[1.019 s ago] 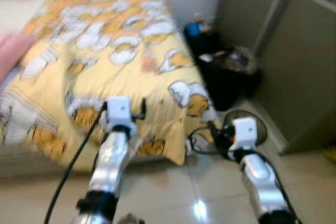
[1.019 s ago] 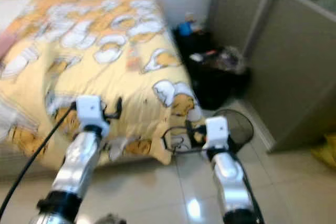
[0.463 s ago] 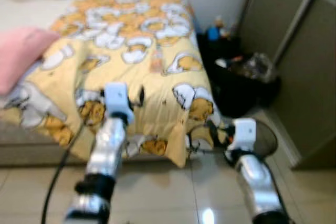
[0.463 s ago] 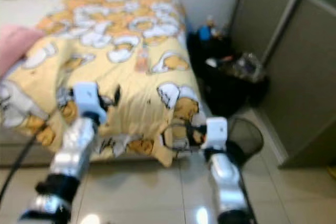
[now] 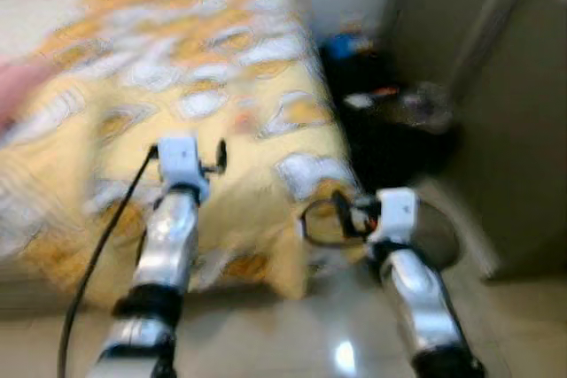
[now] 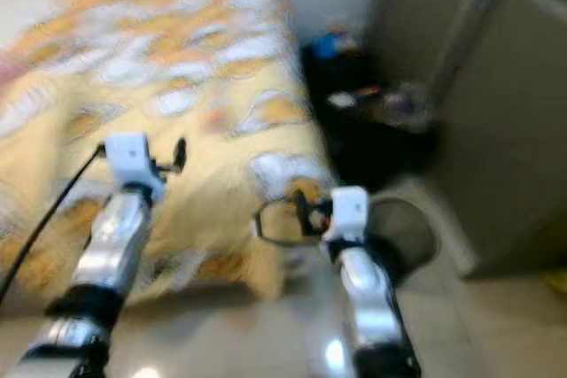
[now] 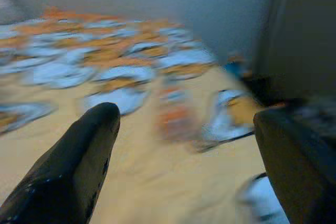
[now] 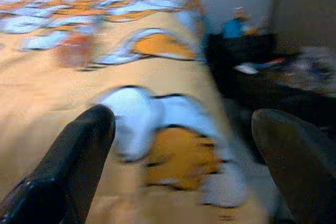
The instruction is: Clean up the room
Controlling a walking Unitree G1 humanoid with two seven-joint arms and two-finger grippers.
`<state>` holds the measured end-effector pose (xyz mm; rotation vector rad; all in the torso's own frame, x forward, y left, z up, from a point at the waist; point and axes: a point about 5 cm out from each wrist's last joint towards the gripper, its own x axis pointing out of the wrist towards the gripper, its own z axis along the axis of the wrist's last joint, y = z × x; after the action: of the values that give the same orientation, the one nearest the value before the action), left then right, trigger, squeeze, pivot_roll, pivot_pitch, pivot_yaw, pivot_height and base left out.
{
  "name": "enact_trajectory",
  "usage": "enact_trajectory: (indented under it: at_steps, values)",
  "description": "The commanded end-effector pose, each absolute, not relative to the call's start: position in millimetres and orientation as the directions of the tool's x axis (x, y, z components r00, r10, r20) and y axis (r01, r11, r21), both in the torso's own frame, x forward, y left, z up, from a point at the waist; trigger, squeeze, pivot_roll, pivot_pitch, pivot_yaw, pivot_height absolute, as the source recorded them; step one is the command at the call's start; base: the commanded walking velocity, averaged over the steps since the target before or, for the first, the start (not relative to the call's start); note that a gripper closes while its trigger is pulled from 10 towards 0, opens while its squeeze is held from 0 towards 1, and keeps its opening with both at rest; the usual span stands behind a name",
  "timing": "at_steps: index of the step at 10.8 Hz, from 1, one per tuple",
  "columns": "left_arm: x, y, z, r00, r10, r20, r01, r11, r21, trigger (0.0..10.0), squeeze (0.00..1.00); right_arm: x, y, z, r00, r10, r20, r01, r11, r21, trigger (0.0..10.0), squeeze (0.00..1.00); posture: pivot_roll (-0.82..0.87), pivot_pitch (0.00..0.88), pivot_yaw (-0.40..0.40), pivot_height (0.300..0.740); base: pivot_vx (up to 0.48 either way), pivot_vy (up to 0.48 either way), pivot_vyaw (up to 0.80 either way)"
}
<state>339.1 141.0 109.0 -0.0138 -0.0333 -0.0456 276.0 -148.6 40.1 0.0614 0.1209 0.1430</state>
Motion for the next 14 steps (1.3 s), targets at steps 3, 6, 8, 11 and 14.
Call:
enact_trajectory:
  at_steps: [3, 6, 8, 11, 14]
  values:
    - [349, 144, 120, 0.996, -0.061, 0.065, 0.06, 0.998, 0.012, 10.0, 0.0, 277, -144, 43, 0.984, 0.146, -0.1, -0.139, 0.987, 0.078, 10.0, 0.07, -0.01, 0.0, 0.008, 0.74, 0.475, 0.0, 0.0]
    - [357, 141, 126, 0.995, -0.073, 0.073, 0.072, 0.997, 0.012, 10.0, 0.0, 273, -144, 42, 0.986, 0.136, -0.094, -0.13, 0.989, 0.073, 10.0, 0.07, -0.03, 0.0, 0.021, 0.74, 0.477, 0.0, 0.0]
    - [367, 163, 123, 0.998, 0.059, 0.001, -0.059, 0.998, 0.028, 10.0, 0.0, 264, -144, 40, 0.987, 0.132, -0.095, -0.126, 0.99, 0.063, 10.0, 0.07, -0.05, 0.0, 0.025, 0.74, 0.48, 0.0, 0.0]
    - [384, 182, 122, 0.974, 0.126, -0.189, -0.128, 0.992, 0.001, 10.0, 0.0, 239, -137, 37, 0.984, 0.147, -0.105, -0.14, 0.988, 0.066, 10.0, 0.07, -0.09, 0.0, 0.035, 0.74, 0.157, 0.0, 0.0]
    - [397, 173, 148, 0.993, 0.045, -0.113, -0.033, 0.993, 0.11, 10.0, 0.0, 184, -123, 45, 0.987, 0.102, -0.124, -0.09, 0.991, 0.095, 10.0, 0.07, -0.18, 0.13, 0.095, 0.74, 0.0, 0.0, 0.0]
